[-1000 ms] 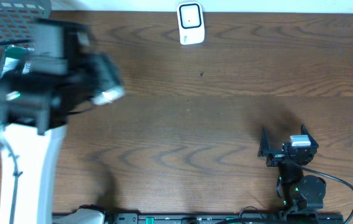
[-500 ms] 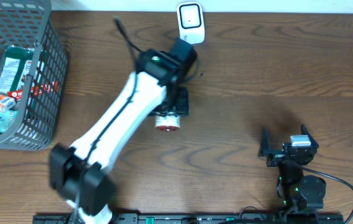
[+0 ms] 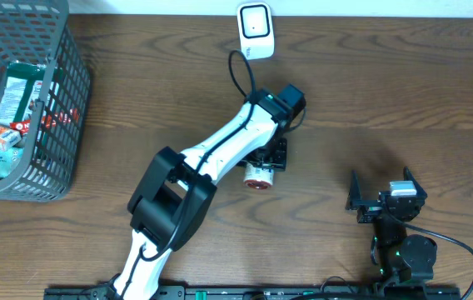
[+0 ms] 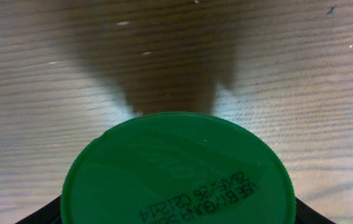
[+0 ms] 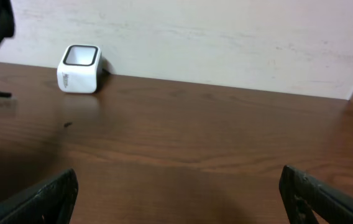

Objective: Scan the item barcode
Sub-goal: 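Carry the jar to the table center and set it down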

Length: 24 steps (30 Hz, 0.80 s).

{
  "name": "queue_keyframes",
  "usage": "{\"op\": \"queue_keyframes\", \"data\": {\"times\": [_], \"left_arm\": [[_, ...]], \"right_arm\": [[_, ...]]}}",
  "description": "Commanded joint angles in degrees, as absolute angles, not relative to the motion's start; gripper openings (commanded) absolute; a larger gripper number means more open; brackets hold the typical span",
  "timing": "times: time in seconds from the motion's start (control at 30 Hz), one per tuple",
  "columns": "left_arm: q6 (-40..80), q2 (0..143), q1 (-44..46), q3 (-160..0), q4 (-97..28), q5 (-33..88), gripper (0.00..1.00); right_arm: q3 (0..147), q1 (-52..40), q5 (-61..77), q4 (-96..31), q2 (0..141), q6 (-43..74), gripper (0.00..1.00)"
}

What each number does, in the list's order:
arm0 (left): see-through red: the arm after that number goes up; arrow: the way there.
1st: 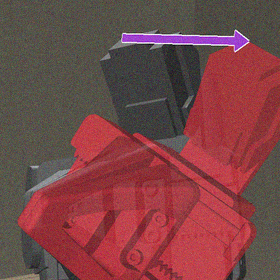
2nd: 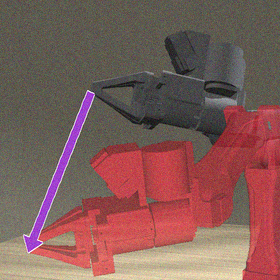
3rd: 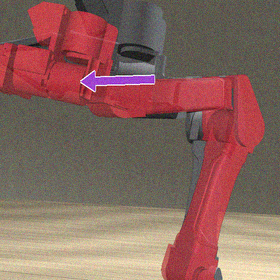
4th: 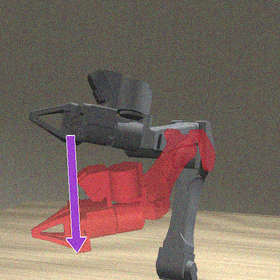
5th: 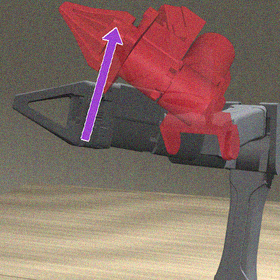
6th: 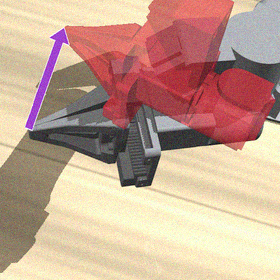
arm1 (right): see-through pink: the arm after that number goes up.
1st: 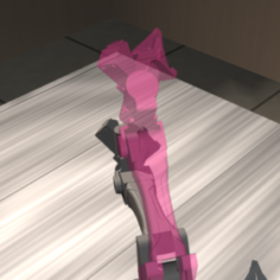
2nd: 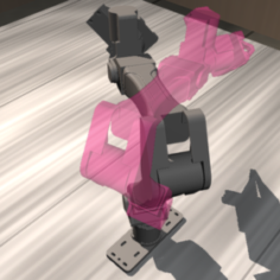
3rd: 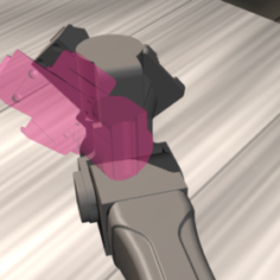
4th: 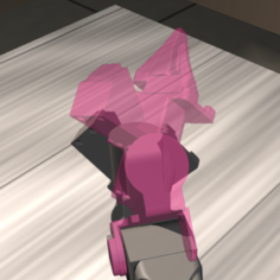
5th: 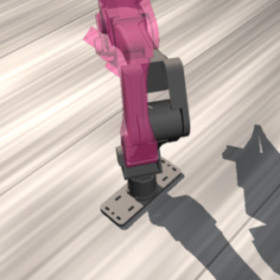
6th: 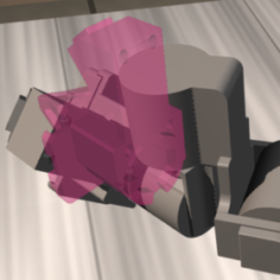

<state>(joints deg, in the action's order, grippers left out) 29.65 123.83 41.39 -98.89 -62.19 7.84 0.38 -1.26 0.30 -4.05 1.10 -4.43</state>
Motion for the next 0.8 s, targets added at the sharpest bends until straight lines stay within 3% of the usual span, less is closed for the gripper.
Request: {"op": "queue_keyframes", "data": {"times": [0.0,0.2,0.57,0.6,0.63,0.77], "left_arm": [[31.16,124.75,41.6,-98.67,-61.12,8.29,0.56],[31.16,124.75,41.6,-98.48,-59.79,7.92,0.66],[31.16,124.77,41.6,-94.89,-56.62,7.9,0.66],[31.14,124.79,41.6,-94.8,-56.58,7.9,0.77],[31.14,124.79,41.6,-94.8,-56.4,7.9,0.8],[31.14,124.79,41.6,-94.8,-55.99,7.9,0.85]], "right_arm": [[0.32,-0.32,0.12,-4.29,1.02,-4.78,0.99],[0.32,-0.32,0.12,-4.29,1.02,-4.78,0.99],[0.32,-0.32,0.12,-4.29,1.02,-4.78,0.99],[0.32,-0.32,0.12,-4.29,1.02,-4.78,0.99],[0.32,-0.32,0.12,-4.29,1.02,-4.78,0.99],[0.32,-0.32,0.12,-4.29,1.02,-4.78,0.99]]}}
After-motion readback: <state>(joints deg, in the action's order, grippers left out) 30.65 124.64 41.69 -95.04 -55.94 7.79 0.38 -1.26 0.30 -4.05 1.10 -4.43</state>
